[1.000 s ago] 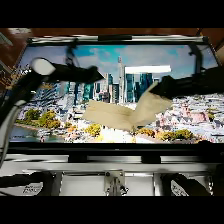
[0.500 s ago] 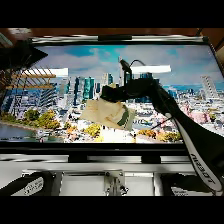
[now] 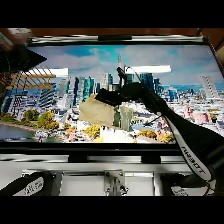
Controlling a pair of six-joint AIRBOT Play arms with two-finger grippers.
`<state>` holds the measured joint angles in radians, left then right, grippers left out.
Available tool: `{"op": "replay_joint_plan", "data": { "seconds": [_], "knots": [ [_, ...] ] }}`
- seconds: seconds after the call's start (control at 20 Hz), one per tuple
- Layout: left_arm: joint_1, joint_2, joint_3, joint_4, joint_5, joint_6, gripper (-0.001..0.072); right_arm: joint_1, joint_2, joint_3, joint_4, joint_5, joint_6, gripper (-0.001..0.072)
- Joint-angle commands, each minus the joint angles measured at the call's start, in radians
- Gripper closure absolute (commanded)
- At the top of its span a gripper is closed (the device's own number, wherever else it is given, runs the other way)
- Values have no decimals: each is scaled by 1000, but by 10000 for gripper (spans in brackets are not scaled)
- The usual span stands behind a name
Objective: Fold the shirts.
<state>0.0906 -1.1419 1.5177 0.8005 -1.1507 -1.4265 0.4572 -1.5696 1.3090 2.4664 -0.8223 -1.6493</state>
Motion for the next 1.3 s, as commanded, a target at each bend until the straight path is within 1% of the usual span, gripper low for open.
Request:
{"op": "replay_joint_plan", "data": {
  "seconds": [0.0,0.05,0.1,0.15,0.25,0.45,0.6,0.8,0.95,1.0,1.05,1.1,1.15,1.25],
  "knots": [
    [-1,-4,-1,10,-2,4,678,-154,69,0,-320,-291,68,183],
    [-1,-3,-1,12,-2,4,678,-219,85,0,-443,-373,111,183],
    [-1,-3,-1,12,-2,4,678,-277,90,-7,-520,-437,140,143],
    [-1,-4,-1,13,-2,4,678,-335,90,-30,-538,-481,150,91],
    [-1,-4,-1,13,-2,4,678,-400,90,-130,-449,-463,149,89],
    [-1,-4,-1,13,-2,0,678,-351,89,-331,-206,-227,57,89],
    [-1,-4,-1,13,-2,0,678,-293,89,-376,-170,-135,51,89],
    [-2,-3,-1,12,-2,-26,678,-218,87,-377,-118,-77,41,89],
    [-2,-3,-1,12,-2,-26,678,-184,34,-376,-51,-71,40,90],
    [-2,-3,-1,12,-2,-26,678,-182,13,-376,-32,-71,40,166],
    [-2,-3,-1,12,-2,-26,678,-182,5,-375,-29,-71,40,417],
    [-2,-3,-1,13,-2,-26,678,-190,5,-366,-32,-75,40,604],
    [-2,-4,-1,13,-1,-26,678,-204,5,-337,-32,-97,20,658],
    [-2,-4,-1,16,9,-25,678,-246,15,-225,-29,-167,-67,654]
  ]
}}
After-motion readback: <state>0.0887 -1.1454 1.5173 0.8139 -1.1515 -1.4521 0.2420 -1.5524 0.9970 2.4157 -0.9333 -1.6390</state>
